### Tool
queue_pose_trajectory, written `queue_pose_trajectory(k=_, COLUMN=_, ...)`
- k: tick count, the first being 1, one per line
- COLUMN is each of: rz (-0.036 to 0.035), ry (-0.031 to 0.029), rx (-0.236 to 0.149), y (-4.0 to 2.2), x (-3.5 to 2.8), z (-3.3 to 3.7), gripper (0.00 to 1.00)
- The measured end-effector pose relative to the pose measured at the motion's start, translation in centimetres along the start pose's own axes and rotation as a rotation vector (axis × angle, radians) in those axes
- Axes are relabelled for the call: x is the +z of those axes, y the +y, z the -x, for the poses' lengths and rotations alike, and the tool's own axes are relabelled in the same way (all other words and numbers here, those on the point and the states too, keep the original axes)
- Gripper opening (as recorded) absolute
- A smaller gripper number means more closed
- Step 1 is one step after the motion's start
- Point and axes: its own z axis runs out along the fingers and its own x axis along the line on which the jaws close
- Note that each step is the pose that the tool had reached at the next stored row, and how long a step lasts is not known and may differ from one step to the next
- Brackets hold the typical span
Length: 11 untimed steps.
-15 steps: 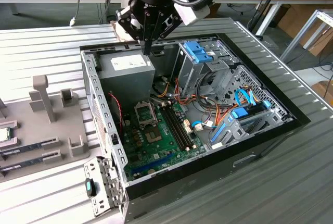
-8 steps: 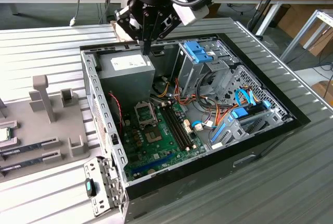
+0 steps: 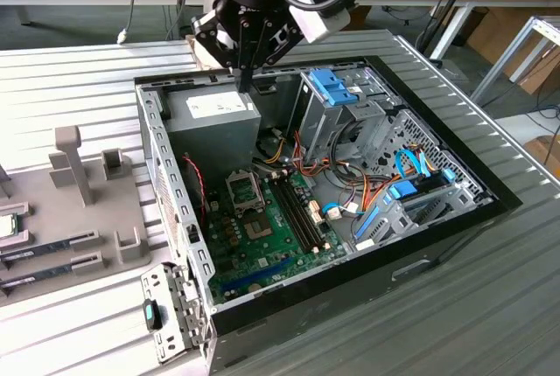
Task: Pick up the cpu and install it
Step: 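Reach for the cpu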
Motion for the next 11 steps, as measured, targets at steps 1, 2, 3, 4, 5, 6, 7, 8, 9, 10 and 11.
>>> queue_pose_trajectory(k=1, rz=0.0, ry=0.0001, rx=0.0, y=0.0, x=0.0, z=-0.02, gripper=0.11)
queue_pose_trajectory(k=2, rz=-0.0001, ry=0.0001, rx=0.0, y=0.0, x=0.0, z=-0.04, gripper=0.11)
queue_pose_trajectory(k=3, rz=-0.0001, ry=0.0001, rx=0.0, y=0.0, x=-0.01, z=-0.07, gripper=0.11)
queue_pose_trajectory(k=4, rz=-0.0001, ry=0.0001, rx=0.0, y=-0.01, x=-0.01, z=-0.08, gripper=0.11)
queue_pose_trajectory(k=5, rz=0.0, ry=0.0, rx=0.0, y=-0.01, x=0.0, z=-0.11, gripper=0.11)
queue_pose_trajectory(k=6, rz=0.0, ry=0.0, rx=0.0, y=-0.01, x=0.0, z=-0.12, gripper=0.11)
queue_pose_trajectory(k=7, rz=0.0, ry=0.0, rx=0.0, y=-0.01, x=-0.01, z=-0.15, gripper=0.11)
queue_pose_trajectory(k=8, rz=-0.0001, ry=0.0, rx=0.0, y=-0.01, x=-0.01, z=-0.2, gripper=0.11)
queue_pose_trajectory(k=9, rz=0.0, ry=0.0, rx=0.0, y=-0.02, x=-0.01, z=-0.22, gripper=0.11)
queue_pose_trajectory(k=10, rz=0.0, ry=0.0, rx=0.0, y=-0.02, x=-0.01, z=-0.24, gripper=0.11)
queue_pose_trajectory(k=11, rz=-0.0001, ry=0.0, rx=0.0, y=-0.02, x=-0.01, z=-0.26, gripper=0.11)
